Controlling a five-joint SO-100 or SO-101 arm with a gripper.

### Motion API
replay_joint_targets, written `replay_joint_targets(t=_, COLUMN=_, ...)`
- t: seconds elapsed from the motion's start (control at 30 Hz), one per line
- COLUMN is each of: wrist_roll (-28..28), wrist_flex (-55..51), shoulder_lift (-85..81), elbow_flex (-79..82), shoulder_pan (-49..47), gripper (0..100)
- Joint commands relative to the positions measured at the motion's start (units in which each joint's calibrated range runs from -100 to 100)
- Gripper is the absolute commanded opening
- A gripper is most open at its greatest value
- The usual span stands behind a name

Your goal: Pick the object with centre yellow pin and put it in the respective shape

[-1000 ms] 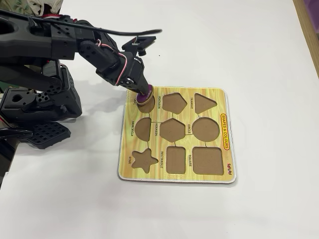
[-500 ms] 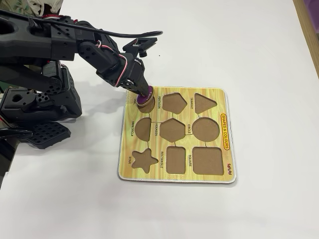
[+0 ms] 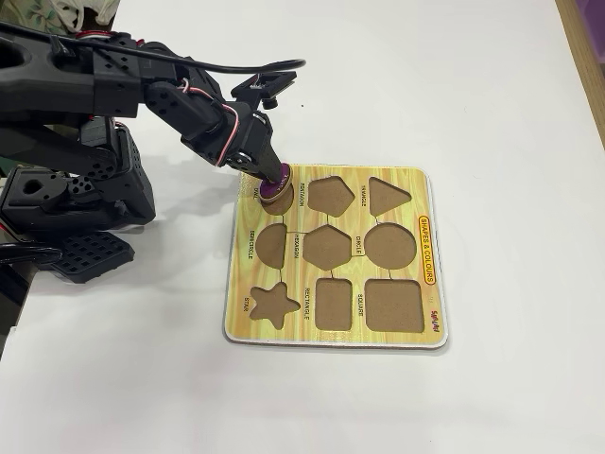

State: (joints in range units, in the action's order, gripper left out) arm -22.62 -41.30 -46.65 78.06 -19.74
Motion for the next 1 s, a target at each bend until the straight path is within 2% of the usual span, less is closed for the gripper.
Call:
replay_joint_targets(t=0.0, wrist_roll=0.24, wrist_flex=-0.01, shoulder_lift=0.12, elbow_flex=0.09, shoulder_pan=0.60, gripper=1)
replay_joint_targets(t=0.2, wrist_roll=-0.34, wrist_flex=-0.01, shoulder_lift=0.12, elbow_flex=0.18, shoulder_pan=0.60, gripper=2)
replay_joint_targets(t=0.4, wrist_roll=-0.44, wrist_flex=-0.10, shoulder_lift=0.12, elbow_flex=0.18, shoulder_pan=0.60, gripper=18)
replay_joint_targets(t=0.7, wrist_roll=-0.55, wrist_flex=0.94, shoulder_lift=0.04, elbow_flex=-4.86, shoulder_pan=0.70, gripper=19)
replay_joint_targets(t=0.8, wrist_roll=-5.15, wrist_flex=0.94, shoulder_lift=0.04, elbow_flex=-7.55, shoulder_pan=1.87, gripper=19)
replay_joint_targets(t=0.97, wrist_roll=-18.59, wrist_flex=0.94, shoulder_lift=-1.38, elbow_flex=-8.27, shoulder_pan=1.96, gripper=18)
